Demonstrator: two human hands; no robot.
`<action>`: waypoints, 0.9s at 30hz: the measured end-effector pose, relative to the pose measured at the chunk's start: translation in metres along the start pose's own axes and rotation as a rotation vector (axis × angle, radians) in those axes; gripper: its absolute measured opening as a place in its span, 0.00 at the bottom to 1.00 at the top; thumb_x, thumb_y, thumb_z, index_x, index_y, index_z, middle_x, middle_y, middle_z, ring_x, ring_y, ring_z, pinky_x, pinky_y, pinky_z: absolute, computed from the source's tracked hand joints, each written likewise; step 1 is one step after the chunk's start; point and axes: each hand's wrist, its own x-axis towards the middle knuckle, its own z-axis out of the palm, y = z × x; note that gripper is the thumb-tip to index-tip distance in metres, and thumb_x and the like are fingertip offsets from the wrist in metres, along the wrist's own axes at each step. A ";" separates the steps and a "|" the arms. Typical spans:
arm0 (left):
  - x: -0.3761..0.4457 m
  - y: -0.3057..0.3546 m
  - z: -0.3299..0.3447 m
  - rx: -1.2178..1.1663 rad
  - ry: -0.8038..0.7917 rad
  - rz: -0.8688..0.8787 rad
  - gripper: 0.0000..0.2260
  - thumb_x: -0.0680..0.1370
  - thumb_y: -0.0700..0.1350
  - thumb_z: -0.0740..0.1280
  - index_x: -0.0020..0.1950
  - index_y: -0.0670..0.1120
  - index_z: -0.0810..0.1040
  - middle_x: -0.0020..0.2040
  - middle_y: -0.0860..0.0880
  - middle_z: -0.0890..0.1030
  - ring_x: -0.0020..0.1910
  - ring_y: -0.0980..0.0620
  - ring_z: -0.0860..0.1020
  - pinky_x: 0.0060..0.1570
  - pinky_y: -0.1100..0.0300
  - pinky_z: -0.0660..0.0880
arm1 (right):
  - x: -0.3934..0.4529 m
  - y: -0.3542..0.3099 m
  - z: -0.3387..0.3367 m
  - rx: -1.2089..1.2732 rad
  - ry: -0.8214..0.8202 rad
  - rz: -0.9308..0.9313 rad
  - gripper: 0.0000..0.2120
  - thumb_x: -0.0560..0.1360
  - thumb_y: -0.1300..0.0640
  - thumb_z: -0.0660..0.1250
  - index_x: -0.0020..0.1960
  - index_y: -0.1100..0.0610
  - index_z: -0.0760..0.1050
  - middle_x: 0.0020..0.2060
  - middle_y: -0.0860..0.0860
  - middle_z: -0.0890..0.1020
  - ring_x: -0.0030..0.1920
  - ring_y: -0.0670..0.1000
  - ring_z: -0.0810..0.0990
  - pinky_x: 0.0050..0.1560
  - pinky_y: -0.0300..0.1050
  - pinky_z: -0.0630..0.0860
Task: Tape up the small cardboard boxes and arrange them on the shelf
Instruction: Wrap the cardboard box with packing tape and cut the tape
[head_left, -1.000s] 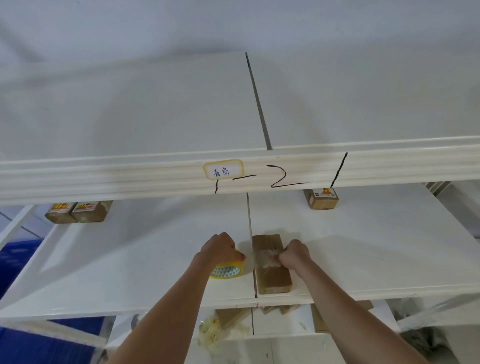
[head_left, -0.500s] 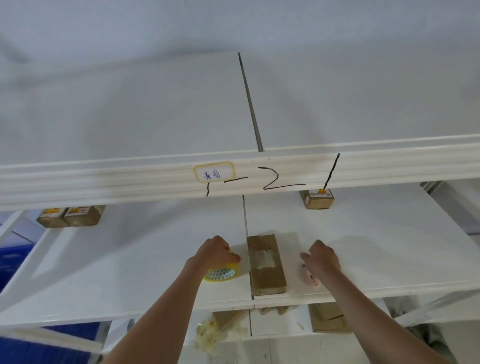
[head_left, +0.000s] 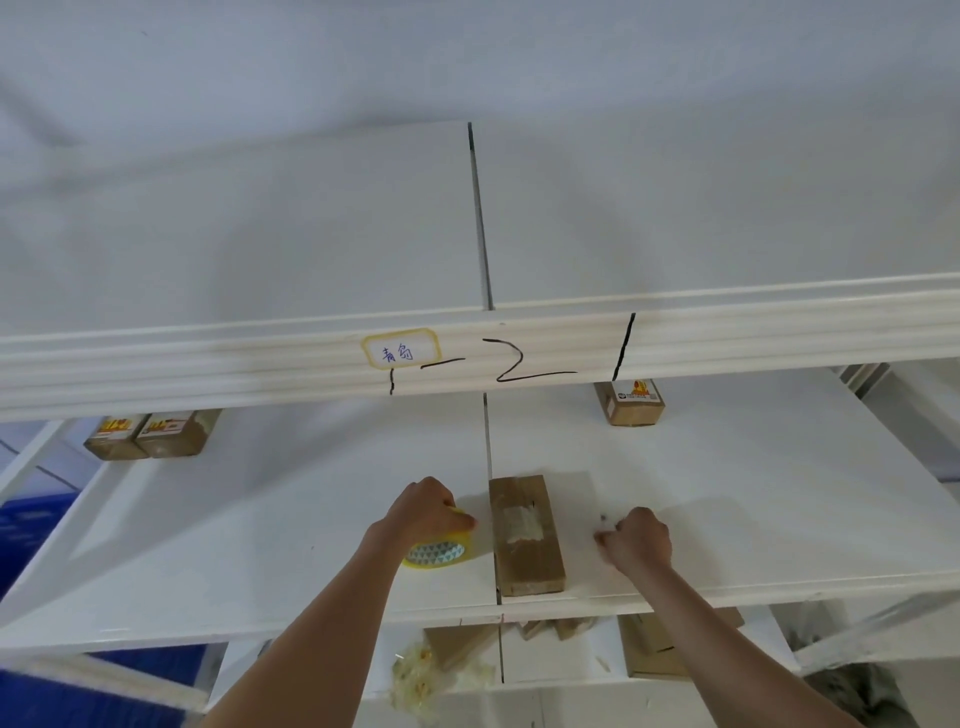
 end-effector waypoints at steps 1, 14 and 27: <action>-0.001 0.000 0.000 -0.004 0.004 -0.001 0.18 0.73 0.60 0.73 0.52 0.46 0.85 0.46 0.51 0.84 0.43 0.52 0.83 0.47 0.61 0.81 | -0.001 -0.007 0.000 0.063 0.049 -0.041 0.12 0.76 0.58 0.72 0.36 0.59 0.74 0.29 0.51 0.77 0.34 0.53 0.78 0.30 0.41 0.67; -0.005 0.001 0.003 0.012 0.050 -0.016 0.18 0.74 0.60 0.73 0.49 0.45 0.85 0.43 0.50 0.83 0.39 0.52 0.81 0.40 0.63 0.76 | -0.051 -0.093 0.075 0.486 -0.022 -0.405 0.07 0.82 0.58 0.64 0.58 0.58 0.77 0.44 0.44 0.78 0.43 0.41 0.76 0.39 0.27 0.70; 0.005 -0.014 -0.008 0.039 -0.029 0.078 0.23 0.74 0.67 0.69 0.48 0.47 0.84 0.41 0.52 0.82 0.39 0.53 0.81 0.42 0.62 0.78 | -0.048 -0.086 0.084 0.380 -0.050 -0.442 0.03 0.83 0.57 0.61 0.54 0.50 0.73 0.45 0.43 0.77 0.45 0.37 0.75 0.38 0.25 0.69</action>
